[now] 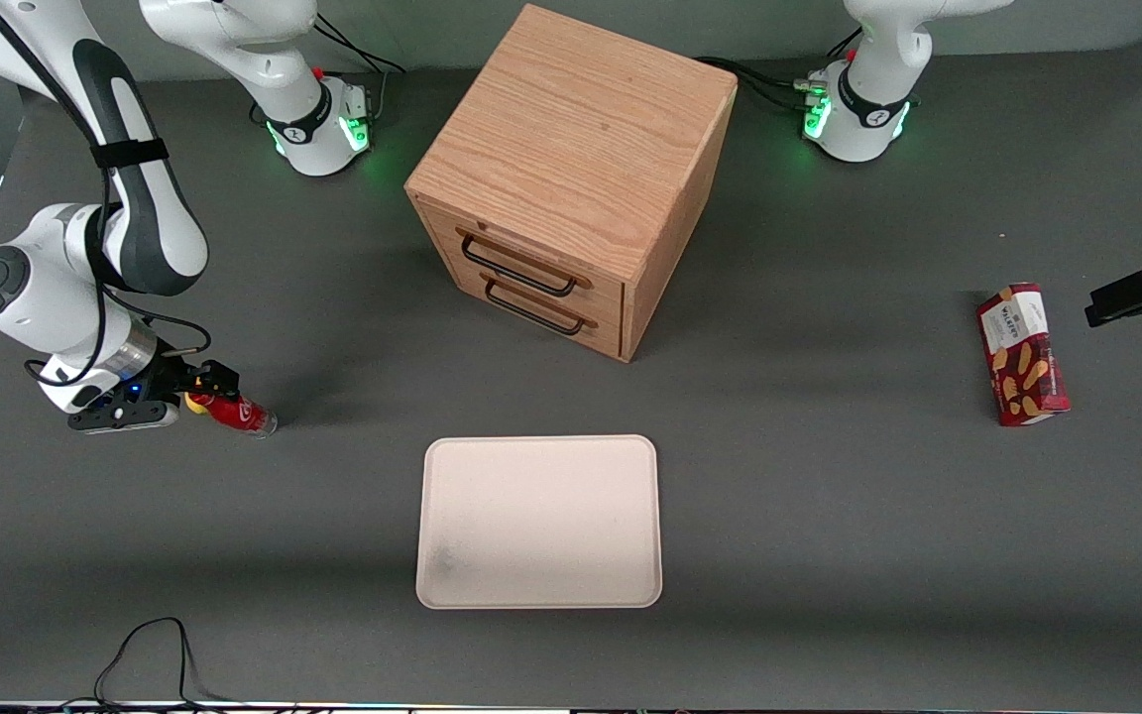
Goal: Place coke bottle on tray
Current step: 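Close the right gripper on the bottle and lift it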
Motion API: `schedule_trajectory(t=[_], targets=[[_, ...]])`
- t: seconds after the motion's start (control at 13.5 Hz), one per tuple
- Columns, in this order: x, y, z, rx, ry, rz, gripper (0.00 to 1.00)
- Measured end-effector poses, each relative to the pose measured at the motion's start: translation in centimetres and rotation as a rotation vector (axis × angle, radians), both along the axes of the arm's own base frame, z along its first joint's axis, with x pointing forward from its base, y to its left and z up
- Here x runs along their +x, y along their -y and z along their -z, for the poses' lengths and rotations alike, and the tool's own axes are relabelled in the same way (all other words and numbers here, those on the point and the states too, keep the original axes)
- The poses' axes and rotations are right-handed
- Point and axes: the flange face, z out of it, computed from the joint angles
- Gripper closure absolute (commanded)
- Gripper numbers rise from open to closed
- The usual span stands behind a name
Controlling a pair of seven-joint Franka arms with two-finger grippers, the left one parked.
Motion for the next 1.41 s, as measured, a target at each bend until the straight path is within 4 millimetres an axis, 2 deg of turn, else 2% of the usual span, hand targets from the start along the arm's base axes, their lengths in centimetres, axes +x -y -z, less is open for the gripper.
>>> schedule_trajectory(t=[0.15, 0.37, 0.59, 0.74, 0.89, 1.04, 1.26, 1.41], targets=[[-0.1, -0.1, 0.1, 0.002, -0.013, -0.001, 0.74], [-0.1, -0.1, 0.1, 0.004, -0.019, -0.001, 1.0], [0.0, -0.2, 0.0, 0.004, -0.021, -0.01, 1.0], [0.8, -0.2, -1.7, 0.008, -0.047, -0.029, 1.0], [2.8, -0.3, -6.8, 0.016, -0.068, -0.042, 1.0], [4.2, -0.4, -13.5, 0.022, -0.068, -0.053, 1.0], [4.2, -0.8, -23.0, 0.028, -0.084, -0.071, 1.0], [3.4, -1.0, -28.2, 0.03, -0.094, -0.079, 1.0]])
